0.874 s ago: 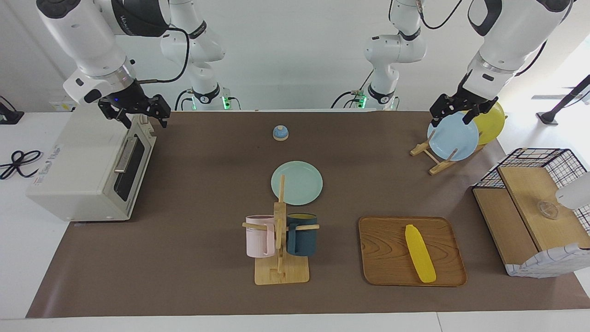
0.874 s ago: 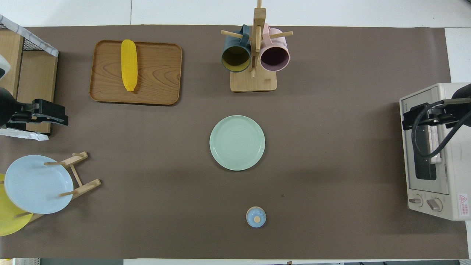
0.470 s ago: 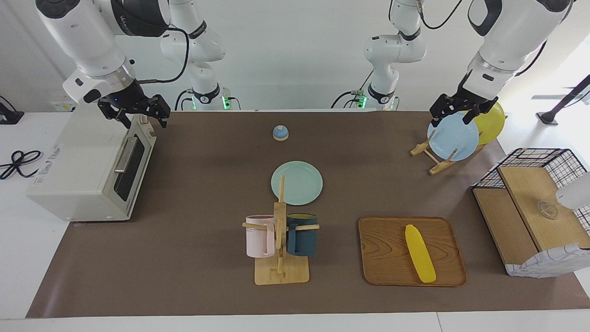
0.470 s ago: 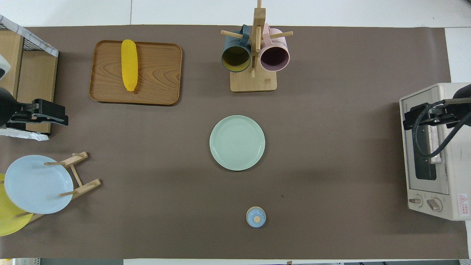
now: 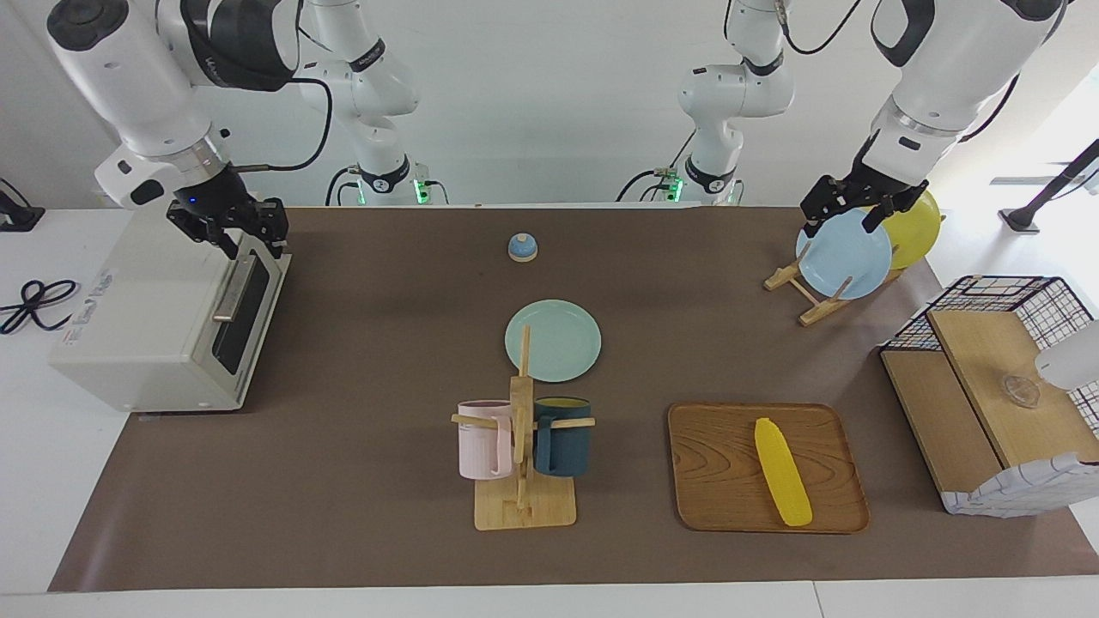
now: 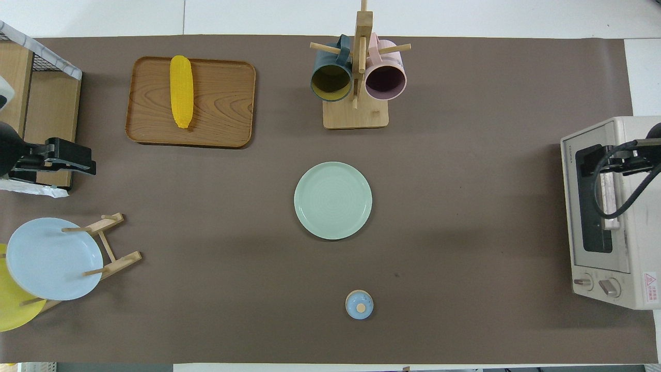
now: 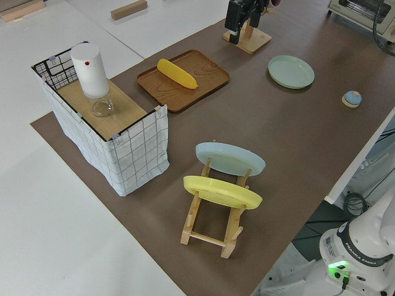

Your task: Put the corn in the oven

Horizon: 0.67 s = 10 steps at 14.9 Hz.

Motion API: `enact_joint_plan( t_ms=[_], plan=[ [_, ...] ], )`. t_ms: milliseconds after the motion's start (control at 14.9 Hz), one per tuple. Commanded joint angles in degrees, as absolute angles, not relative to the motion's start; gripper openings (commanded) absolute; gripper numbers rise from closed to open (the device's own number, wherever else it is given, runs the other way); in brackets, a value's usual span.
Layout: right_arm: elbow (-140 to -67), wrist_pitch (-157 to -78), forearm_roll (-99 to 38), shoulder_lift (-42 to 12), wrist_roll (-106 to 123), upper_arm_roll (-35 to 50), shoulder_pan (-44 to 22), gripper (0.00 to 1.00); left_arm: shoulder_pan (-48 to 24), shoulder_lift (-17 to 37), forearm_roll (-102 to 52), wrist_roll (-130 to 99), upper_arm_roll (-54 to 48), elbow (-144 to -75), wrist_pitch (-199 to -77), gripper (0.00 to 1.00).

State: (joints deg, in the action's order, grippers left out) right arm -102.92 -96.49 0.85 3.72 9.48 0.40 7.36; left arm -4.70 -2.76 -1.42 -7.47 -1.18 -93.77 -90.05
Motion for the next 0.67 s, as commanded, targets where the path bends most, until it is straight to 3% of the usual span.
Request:
enact_joint_plan(
  t_ms=[0,269,470,605],
  plan=[
    [-109.4,-100.3,0.2,7.8,12.7,0.6,8.3,0.0,-4.6,-2.0,-1.0,-7.7,-1.6,-94.8,-93.4,1.0],
    [-114.6,-106.3,3.3,7.7,12.8,0.6,10.8,0.0,-5.5,7.3,-1.8,-7.6,-1.8,-91.9,-98.3,1.0],
    [-116.3,-107.8,3.9,7.2,14.3,0.6,12.5,0.0,-6.9,20.3,-1.9,-6.4,-1.8,-81.9,-100.0,1.0],
    [-116.5,-107.9,4.2,6.5,14.4,0.6,12.7,0.0,-6.9,25.9,-2.0,-4.1,-1.9,-79.2,-103.3,1.0]
  ],
)
